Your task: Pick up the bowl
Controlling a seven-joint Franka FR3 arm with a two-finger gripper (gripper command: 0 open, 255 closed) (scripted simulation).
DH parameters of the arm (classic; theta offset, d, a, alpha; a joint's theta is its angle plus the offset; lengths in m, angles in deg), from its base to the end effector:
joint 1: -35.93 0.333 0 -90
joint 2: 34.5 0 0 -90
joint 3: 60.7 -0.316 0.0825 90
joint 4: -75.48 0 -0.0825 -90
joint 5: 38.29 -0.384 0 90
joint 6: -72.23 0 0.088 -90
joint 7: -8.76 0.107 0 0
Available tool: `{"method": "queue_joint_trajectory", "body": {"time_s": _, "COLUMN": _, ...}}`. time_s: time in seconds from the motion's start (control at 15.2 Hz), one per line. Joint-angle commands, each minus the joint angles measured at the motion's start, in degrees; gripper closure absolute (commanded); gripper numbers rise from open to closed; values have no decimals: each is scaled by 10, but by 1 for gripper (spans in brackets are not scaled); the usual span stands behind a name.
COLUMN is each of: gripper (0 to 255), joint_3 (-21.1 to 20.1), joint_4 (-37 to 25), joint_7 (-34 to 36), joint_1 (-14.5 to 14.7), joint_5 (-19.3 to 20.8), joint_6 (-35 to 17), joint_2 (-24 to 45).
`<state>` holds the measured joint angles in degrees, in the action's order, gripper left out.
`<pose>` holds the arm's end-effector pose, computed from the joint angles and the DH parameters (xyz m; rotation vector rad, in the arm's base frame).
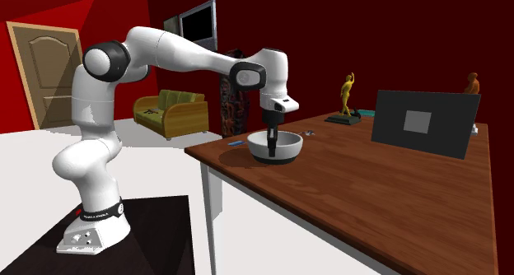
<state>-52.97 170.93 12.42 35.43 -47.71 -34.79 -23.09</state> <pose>0.6193 -0.0711 0.4890 -2.9872 0.3794 -0.0154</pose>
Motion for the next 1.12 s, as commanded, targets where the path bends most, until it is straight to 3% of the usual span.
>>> {"method": "queue_joint_trajectory", "body": {"time_s": 0.0, "gripper": 255, "joint_3": 0, "joint_4": 0, "joint_7": 0, "joint_1": 0, "joint_5": 0, "joint_6": 0, "joint_2": 0}}
{"method": "queue_joint_trajectory", "body": {"time_s": 0.2, "gripper": 255, "joint_3": 0, "joint_4": -1, "joint_7": 0, "joint_1": 0, "joint_5": 0, "joint_6": 1, "joint_2": 1}}
{"method": "queue_joint_trajectory", "body": {"time_s": 1.06, "gripper": 255, "joint_3": 1, "joint_4": -102, "joint_7": 12, "joint_1": -3, "joint_5": 3, "joint_6": 100, "joint_2": 2}}
